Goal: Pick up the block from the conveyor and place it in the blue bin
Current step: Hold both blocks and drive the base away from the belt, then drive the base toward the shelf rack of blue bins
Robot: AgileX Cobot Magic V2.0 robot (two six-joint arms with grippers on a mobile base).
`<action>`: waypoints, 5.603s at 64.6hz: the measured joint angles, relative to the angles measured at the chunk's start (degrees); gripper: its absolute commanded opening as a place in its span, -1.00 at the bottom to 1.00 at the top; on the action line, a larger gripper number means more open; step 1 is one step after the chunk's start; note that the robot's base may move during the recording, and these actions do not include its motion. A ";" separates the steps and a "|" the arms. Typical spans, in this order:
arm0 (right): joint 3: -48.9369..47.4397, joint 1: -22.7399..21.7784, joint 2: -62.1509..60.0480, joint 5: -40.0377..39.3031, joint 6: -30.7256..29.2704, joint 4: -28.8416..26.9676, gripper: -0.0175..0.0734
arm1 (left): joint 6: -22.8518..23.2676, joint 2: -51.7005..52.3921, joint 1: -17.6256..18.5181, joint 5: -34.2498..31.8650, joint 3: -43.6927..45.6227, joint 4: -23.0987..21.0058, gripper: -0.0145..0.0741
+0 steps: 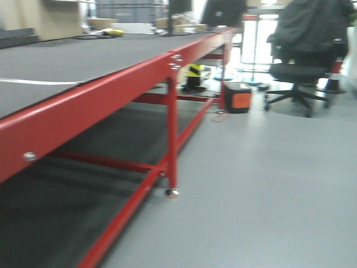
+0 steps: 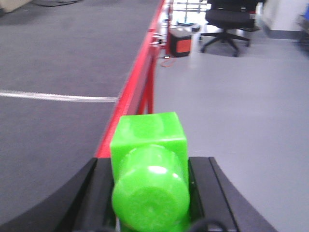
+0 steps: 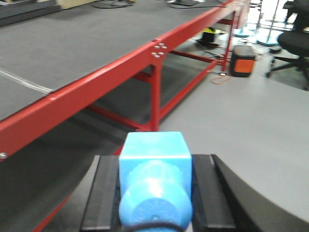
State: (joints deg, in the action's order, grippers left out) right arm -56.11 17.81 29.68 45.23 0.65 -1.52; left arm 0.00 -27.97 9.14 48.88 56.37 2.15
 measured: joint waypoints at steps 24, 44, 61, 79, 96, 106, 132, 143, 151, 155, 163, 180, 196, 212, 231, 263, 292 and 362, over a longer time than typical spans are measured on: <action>0.00 0.00 0.00 0.09 0.00 0.00 -0.96 | 0.00 0.00 0.00 0.00 0.00 0.00 -0.92; 0.00 0.00 0.00 0.09 0.00 0.00 -0.96 | 0.00 0.00 0.00 0.00 0.00 0.00 -0.92; 0.00 0.00 -0.13 0.13 0.00 0.00 -0.96 | 0.00 0.00 0.00 0.00 0.00 0.00 -0.92; 0.00 0.00 -0.26 0.13 0.00 0.00 -0.96 | 0.00 0.00 0.00 0.00 0.00 0.00 -0.92; 0.00 0.00 -0.26 0.13 0.00 0.00 -0.96 | 0.00 0.00 0.00 0.00 0.00 0.00 -0.92; 0.00 0.00 -0.26 0.13 0.00 0.00 -0.96 | 0.00 0.00 0.00 0.11 0.00 0.00 -0.92; 0.00 0.00 -0.26 0.13 0.00 0.00 -0.96 | 0.00 0.00 0.00 0.11 0.00 0.00 -0.92; 0.00 0.00 -0.26 0.13 0.00 0.00 -0.96 | 0.00 0.00 0.00 0.11 0.00 0.00 -0.92; 0.00 0.00 -0.26 0.13 0.00 0.00 -0.96 | 0.00 0.00 0.00 0.11 0.00 0.00 -0.92; 0.00 0.00 -0.26 0.13 0.00 0.00 -0.96 | 0.00 0.00 0.00 0.11 0.00 0.00 -0.92; 0.00 0.00 -0.26 0.13 0.00 0.00 -0.96 | 0.00 0.00 0.00 0.11 0.00 0.00 -0.92; 0.00 0.00 -0.26 0.13 0.00 0.00 -0.96 | 0.00 0.00 0.00 0.11 0.00 0.00 -0.92; 0.00 0.00 -0.26 0.13 0.00 0.00 -0.96 | 0.00 0.00 0.00 0.11 0.00 0.00 -0.92; 0.00 0.00 -0.26 0.13 0.00 0.00 -0.96 | 0.00 0.00 0.00 0.11 0.00 0.00 -0.92; 0.00 0.00 -0.26 0.13 0.00 0.00 -0.96 | 0.00 0.00 0.00 0.11 0.00 0.00 -0.92; 0.00 0.00 -0.26 0.13 0.00 0.00 -0.96 | 0.00 0.00 0.00 0.11 0.00 0.00 -0.92; 0.00 0.00 -0.26 0.13 0.00 0.00 -0.96 | 0.00 0.00 0.00 0.11 0.00 0.00 -0.92; 0.00 0.00 -0.26 0.13 0.00 0.00 -0.96 | 0.00 0.00 0.00 0.11 0.00 0.00 -0.92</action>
State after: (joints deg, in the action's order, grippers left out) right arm -56.11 17.81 29.42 45.36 0.65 -1.52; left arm 0.00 -27.97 9.14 49.00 56.37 2.15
